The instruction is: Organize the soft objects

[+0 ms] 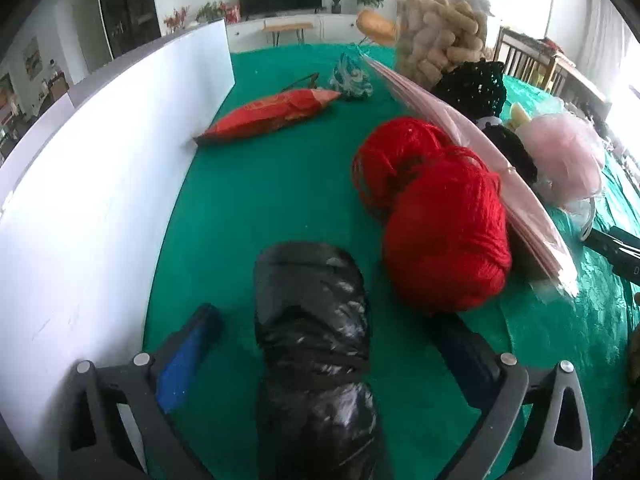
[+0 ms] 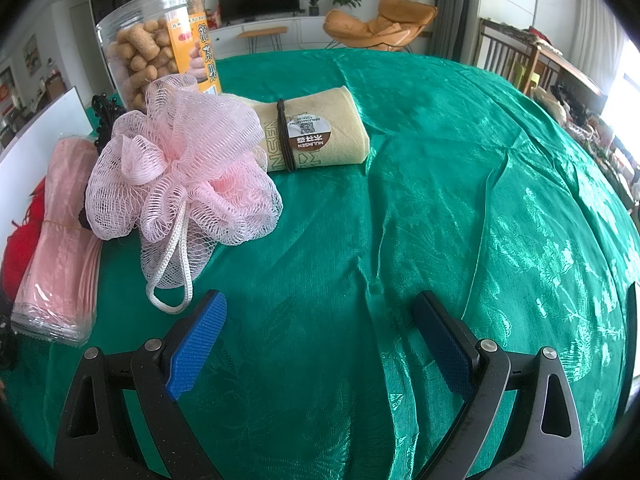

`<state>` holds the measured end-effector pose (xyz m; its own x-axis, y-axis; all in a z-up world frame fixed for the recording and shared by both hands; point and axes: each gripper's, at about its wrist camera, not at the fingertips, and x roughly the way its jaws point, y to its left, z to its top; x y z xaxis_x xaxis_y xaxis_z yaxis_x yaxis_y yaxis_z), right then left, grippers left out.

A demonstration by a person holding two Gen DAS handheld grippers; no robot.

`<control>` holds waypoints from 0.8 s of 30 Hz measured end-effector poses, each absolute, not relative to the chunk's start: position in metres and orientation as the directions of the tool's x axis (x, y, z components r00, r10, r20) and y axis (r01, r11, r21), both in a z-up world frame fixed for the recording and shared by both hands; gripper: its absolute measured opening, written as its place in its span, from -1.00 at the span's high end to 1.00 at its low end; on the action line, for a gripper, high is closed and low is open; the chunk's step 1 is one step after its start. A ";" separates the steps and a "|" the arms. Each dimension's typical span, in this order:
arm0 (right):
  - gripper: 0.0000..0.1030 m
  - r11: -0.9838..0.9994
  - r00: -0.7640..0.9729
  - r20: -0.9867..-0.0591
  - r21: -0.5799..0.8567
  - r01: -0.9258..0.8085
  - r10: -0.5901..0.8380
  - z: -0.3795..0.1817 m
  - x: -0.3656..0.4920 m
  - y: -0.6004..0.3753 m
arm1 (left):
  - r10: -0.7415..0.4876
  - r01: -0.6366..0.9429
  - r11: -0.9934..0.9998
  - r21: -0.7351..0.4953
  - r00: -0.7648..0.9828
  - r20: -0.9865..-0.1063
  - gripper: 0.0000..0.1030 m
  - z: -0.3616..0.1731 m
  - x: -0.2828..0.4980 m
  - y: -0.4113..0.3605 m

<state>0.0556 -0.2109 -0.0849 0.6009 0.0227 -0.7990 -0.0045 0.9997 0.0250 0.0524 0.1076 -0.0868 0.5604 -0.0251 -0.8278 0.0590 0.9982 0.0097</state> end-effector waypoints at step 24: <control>-0.87 1.000 0.601 -0.799 0.025 -0.005 0.023 -0.085 0.056 -0.211 | -0.019 0.050 0.999 0.011 0.569 -0.822 -1.00 -0.091 0.059 0.101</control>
<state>0.0556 -0.2108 -0.0847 0.6012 0.0225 -0.7988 -0.0046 0.9997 0.0247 0.0591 0.1010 -0.0912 0.5690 -0.0193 -0.8221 0.0502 0.9987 0.0112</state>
